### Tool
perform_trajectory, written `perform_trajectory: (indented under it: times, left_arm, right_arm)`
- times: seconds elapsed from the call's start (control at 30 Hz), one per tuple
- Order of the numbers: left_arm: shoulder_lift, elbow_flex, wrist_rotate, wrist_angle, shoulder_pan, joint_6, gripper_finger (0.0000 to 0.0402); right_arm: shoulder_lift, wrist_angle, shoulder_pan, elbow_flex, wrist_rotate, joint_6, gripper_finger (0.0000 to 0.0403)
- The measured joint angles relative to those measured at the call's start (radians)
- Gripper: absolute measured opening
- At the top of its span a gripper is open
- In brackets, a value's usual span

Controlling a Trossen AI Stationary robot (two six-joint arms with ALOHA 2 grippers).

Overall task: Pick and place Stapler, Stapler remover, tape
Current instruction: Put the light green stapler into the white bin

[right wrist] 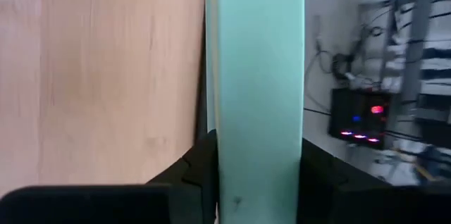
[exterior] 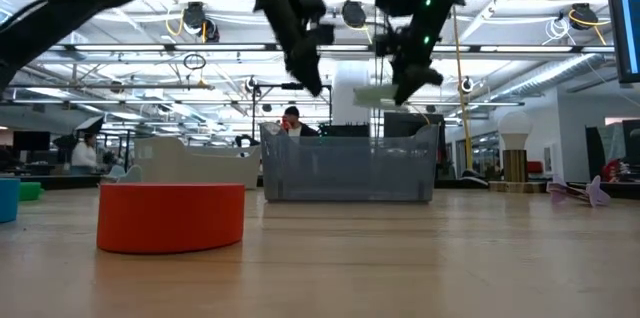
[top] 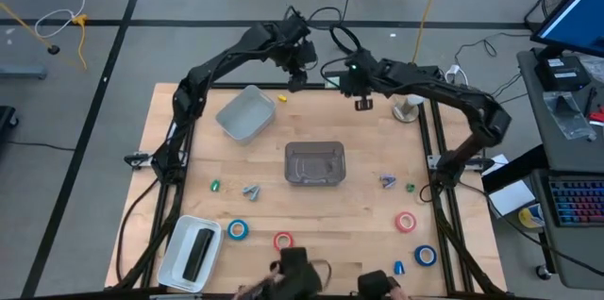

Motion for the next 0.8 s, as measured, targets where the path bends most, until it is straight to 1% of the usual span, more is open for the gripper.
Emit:
perform_trajectory:
  times: [0.1, 0.23, 0.43, 0.5, 0.7, 0.8]
  left_arm:
    - [-0.053, 0.002, -0.048, 0.022, -0.069, -0.001, 0.0223]
    - [-0.090, 0.002, -0.129, 0.040, -0.175, -0.002, 0.0223]
    - [-0.092, 0.002, -0.330, 0.046, -0.308, -0.043, 0.0223]
    - [-0.092, 0.002, -0.350, 0.040, -0.331, -0.083, 0.0223]
    - [-0.092, 0.002, -0.350, 0.054, -0.369, -0.231, 0.0223]
    - [-0.092, 0.002, -0.350, 0.075, -0.382, -0.272, 0.0223]
  right_arm:
    - [-0.030, -0.044, 0.028, 0.000, 0.034, -0.008, 0.0112]
    - [-0.036, -0.049, 0.066, 0.000, 0.036, 0.028, 0.0112]
    - [-0.048, -0.064, 0.135, 0.000, 0.037, 0.056, 0.0112]
    - [-0.059, -0.080, 0.158, -0.002, 0.035, 0.070, 0.0112]
    - [-0.091, -0.094, 0.205, -0.001, 0.037, 0.096, 0.0112]
    - [-0.102, -0.112, 0.217, -0.001, 0.037, 0.137, 0.0112]
